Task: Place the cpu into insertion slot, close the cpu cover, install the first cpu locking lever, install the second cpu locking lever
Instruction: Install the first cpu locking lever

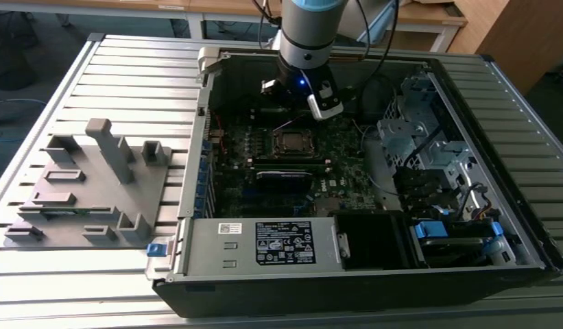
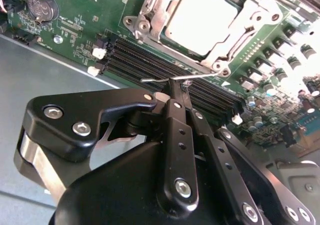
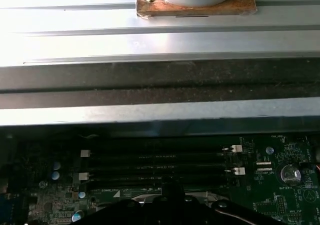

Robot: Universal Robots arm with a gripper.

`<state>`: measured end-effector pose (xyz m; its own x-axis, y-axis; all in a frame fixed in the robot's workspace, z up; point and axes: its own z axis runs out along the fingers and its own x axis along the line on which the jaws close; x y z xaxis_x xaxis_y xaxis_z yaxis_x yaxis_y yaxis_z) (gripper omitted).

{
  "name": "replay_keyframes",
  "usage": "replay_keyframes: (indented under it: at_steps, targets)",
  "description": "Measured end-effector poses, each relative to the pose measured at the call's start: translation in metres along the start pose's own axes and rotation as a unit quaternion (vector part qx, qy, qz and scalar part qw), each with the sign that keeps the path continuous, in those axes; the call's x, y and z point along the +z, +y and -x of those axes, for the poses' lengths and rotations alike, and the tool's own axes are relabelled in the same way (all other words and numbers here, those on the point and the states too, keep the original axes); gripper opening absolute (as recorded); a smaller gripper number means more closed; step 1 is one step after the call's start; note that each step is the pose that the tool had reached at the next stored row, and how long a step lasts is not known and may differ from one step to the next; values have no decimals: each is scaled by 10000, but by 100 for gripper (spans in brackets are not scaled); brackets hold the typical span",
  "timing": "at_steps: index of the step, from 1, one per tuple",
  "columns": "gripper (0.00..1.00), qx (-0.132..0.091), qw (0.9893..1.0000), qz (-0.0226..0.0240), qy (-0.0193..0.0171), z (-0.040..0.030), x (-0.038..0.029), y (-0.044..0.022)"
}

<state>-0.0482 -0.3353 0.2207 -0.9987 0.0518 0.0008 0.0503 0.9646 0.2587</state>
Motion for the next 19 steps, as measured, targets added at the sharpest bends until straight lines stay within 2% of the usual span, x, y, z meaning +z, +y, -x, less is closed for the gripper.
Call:
replay_keyframes:
  at_steps: [6,10,14,19]
  targets:
    - [10,39,10000,-4,-11,54,43,-9]
    - [10,250,9997,-9,-68,58,68,-15]
    - [10,488,9987,-14,-132,58,87,-19]
    - [10,652,9977,-16,-175,57,120,-14]
